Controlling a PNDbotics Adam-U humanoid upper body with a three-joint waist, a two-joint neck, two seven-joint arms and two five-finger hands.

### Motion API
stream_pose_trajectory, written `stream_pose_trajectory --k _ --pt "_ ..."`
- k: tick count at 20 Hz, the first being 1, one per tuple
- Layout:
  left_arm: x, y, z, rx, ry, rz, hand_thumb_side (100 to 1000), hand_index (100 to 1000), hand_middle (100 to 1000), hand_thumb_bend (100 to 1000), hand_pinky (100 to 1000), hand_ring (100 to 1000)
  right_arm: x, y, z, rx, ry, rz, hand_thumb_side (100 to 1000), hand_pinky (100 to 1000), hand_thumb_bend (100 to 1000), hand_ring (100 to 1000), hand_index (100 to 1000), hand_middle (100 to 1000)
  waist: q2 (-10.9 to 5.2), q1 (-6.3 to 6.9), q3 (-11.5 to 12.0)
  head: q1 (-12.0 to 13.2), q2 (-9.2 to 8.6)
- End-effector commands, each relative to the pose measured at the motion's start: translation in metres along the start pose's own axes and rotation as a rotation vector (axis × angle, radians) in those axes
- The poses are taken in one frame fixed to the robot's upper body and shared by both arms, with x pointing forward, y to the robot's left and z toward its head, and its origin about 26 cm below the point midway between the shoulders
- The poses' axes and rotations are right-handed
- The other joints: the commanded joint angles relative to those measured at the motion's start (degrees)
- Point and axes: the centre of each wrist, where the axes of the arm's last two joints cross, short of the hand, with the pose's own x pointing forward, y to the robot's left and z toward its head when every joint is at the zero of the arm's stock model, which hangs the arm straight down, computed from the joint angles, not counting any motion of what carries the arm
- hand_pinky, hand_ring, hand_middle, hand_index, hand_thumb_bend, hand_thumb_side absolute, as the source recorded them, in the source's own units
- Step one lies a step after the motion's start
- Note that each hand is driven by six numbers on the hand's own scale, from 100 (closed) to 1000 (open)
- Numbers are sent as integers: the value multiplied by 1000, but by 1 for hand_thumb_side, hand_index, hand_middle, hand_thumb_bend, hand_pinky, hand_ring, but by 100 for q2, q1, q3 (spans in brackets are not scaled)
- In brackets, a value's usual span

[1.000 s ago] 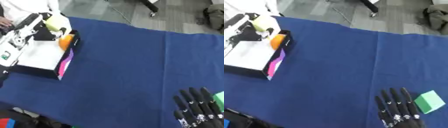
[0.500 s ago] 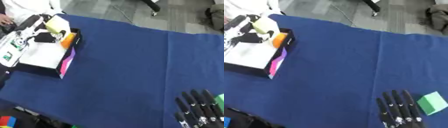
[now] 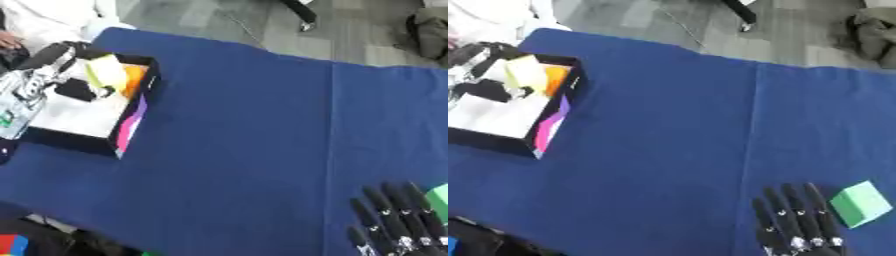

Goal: Pick up the objects with one hand, pass them to the other hand, and then place them into the box on the other side of the table.

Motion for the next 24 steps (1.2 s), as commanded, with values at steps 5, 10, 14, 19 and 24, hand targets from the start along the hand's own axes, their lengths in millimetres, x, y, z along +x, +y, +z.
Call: stream_pose_trajectory --k 5,10,14,19,24 --pt "4 28 1 66 50 -93 100 912 739 564 1000 1000 -2 -4 -2 -251 179 146 149 908 463 825 805 786 -86 49 -3 -7 -22" --pt "22 48 1 158 16 -34 550 836 657 100 1000 1000 -3 -4 -1 -251 189 157 140 899 465 824 806 788 -123 60 15 -213 54" --pt "41 72 9 292 -94 52 632 800 696 100 987 1000 -7 -4 -1 -260 210 172 163 892 469 819 803 786 -153 53 6 -955 213" --pt "81 74 21 286 -318 111 716 876 709 100 1000 1000 -20 -2 -5 -274 261 210 155 875 492 815 805 793 -185 52 -43 -1731 300" --pt "107 74 37 322 -510 165 775 897 717 122 1000 1000 -44 -1 -18 -305 353 269 155 846 471 812 811 810 -225 61 -51 -2088 332"
